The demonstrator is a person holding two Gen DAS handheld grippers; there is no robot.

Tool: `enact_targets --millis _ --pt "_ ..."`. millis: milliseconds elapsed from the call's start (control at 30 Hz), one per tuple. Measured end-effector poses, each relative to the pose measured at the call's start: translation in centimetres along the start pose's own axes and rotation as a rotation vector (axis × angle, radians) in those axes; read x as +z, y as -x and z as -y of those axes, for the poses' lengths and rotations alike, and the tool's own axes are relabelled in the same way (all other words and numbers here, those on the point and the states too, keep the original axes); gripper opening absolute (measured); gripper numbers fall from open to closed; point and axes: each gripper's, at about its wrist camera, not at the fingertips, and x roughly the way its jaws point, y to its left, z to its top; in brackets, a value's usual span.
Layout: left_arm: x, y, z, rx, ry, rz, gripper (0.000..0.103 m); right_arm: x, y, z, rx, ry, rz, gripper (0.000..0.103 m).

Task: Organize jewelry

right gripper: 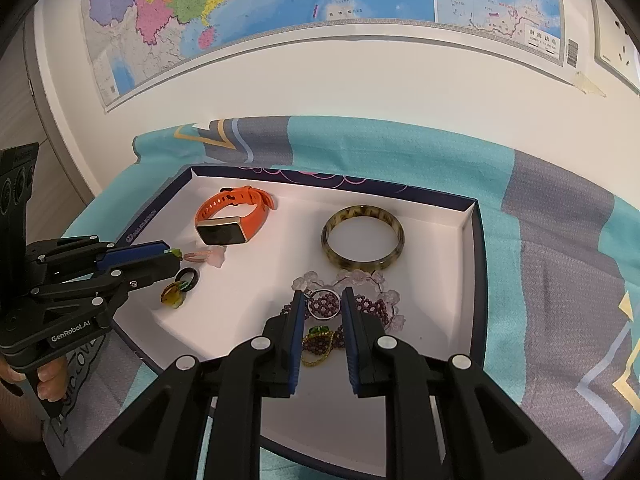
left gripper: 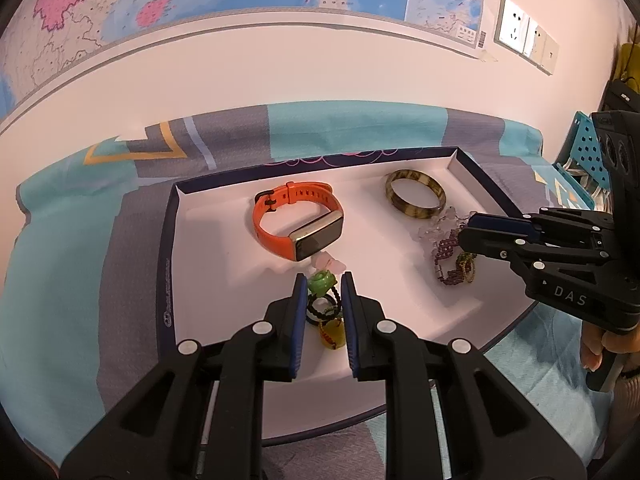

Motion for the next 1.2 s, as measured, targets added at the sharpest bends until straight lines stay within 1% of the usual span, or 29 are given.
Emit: enact_targets --millis 267,333,400,433,500,533,567,633,667,700,733,767,800,833,867,933,1000,1200 --pt "-0.2 -0.3 -0.4 0.016 0.01 -0.009 0.018 -0.1 -0.4 -0.1 -0.007 0.003 -0.014 0.018" --pt "-0.2 -0.2 -0.4 0.019 0.012 -0.008 0.026 -0.2 -0.5 -0.1 -0.01 0.004 -0.014 0.019" --pt "-0.3 -0.1 -0.4 0.024 0.014 -0.004 0.03 -0.3 -0.5 -0.2 -0.013 0.001 -0.011 0.023" --pt "-0.3 0.0 -0.5 0.023 0.016 -0.003 0.035 -0.3 -0.3 -0.2 -0.013 -0.001 -0.006 0.024" --pt "-0.4 0.5 -0.6 0.028 0.018 0.009 0.042 -0.3 0.2 -0.1 -0.01 -0.008 0.008 0.032" --pt "-0.5 0.9 -0.5 0.032 0.017 0.015 0.049 -0.3 0.7 0.0 -0.013 -0.013 0.036 0.042" --pt "-0.6 1.2 -0.5 0.035 0.017 0.023 0.052 -0.4 1.2 0.0 -0.013 -0.018 0.052 0.048" --pt "-0.8 2.2 -0.4 0.04 0.013 0.046 0.06 -0.5 1.9 0.0 -0.001 -0.024 0.07 0.048" --pt "-1.0 2.8 -0.4 0.043 0.012 0.056 0.063 -0.7 2.5 -0.1 0.004 -0.027 0.082 0.053" --pt "-1.1 3.3 -0.3 0.041 0.011 0.067 0.07 -0.9 2.8 -0.2 0.005 -0.026 0.089 0.06" --pt "-1.3 3.7 -0.3 0.041 0.011 0.077 0.077 -1.2 3.4 -0.5 0.004 -0.023 0.101 0.062" --pt "-1.7 4.4 -0.2 0.048 0.009 0.093 0.08 -1.5 3.7 -0.6 0.003 -0.019 0.108 0.067" --pt "-2.0 4.9 -0.1 0.054 0.009 0.105 0.092 -2.0 4.2 -0.9 0.001 -0.012 0.115 0.076" --pt "-2.3 5.4 -0.1 0.059 0.011 0.122 0.098 -2.4 4.5 -1.2 0.002 -0.003 0.117 0.082" --pt "-2.8 5.9 -0.1 0.062 0.013 0.138 0.098 -2.8 4.7 -1.5 0.0 0.003 0.119 0.09" --pt "-3.6 6.4 -0.1 0.067 0.019 0.133 0.098 -3.8 5.2 -2.1 -0.004 0.014 0.12 0.092" --pt "-4.3 6.9 -0.2 0.082 0.033 0.134 0.098 -4.8 5.5 -2.6 -0.009 0.014 0.117 0.096" --pt "-6.8 8.3 0.6 0.142 0.034 0.142 0.097 -7.3 6.1 -3.4 -0.037 -0.006 0.096 0.096"
